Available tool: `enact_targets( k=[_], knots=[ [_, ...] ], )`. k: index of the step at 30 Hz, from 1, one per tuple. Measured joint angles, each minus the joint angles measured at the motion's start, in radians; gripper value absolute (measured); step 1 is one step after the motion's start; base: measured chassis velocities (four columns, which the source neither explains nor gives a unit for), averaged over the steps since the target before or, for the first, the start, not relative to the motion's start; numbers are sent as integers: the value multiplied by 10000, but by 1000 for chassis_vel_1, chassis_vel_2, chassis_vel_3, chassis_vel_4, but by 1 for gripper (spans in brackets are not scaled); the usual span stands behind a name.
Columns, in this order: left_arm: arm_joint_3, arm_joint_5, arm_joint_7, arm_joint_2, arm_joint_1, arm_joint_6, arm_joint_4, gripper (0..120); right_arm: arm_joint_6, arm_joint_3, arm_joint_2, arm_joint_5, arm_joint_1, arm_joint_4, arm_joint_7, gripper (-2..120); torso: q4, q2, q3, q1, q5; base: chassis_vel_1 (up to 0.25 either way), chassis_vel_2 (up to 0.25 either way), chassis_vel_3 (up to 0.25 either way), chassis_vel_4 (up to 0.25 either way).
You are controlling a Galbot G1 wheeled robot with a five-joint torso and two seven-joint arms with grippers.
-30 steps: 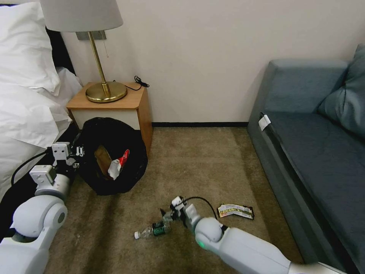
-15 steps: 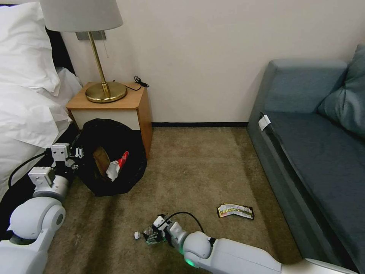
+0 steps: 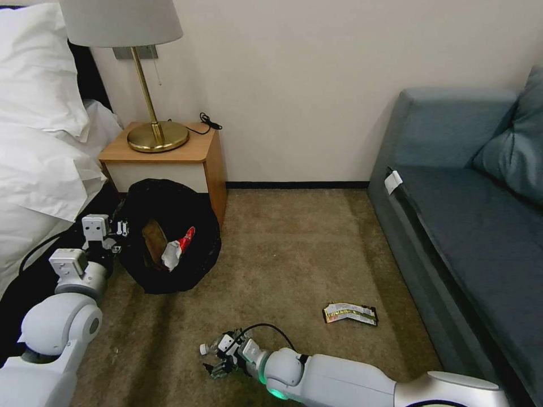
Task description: Pick up the trash bin, then pick up the garbage on the floor and place it into the trash bin.
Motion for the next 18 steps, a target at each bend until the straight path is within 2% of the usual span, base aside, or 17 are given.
enact_targets(
  k=[18],
  knots=[
    [19,7,14,-75,169,-53,-208,4,229,-54,269,-149,329,-1270,-428,100,0,-1,0,0,0,0,0,0,0]
  ],
)
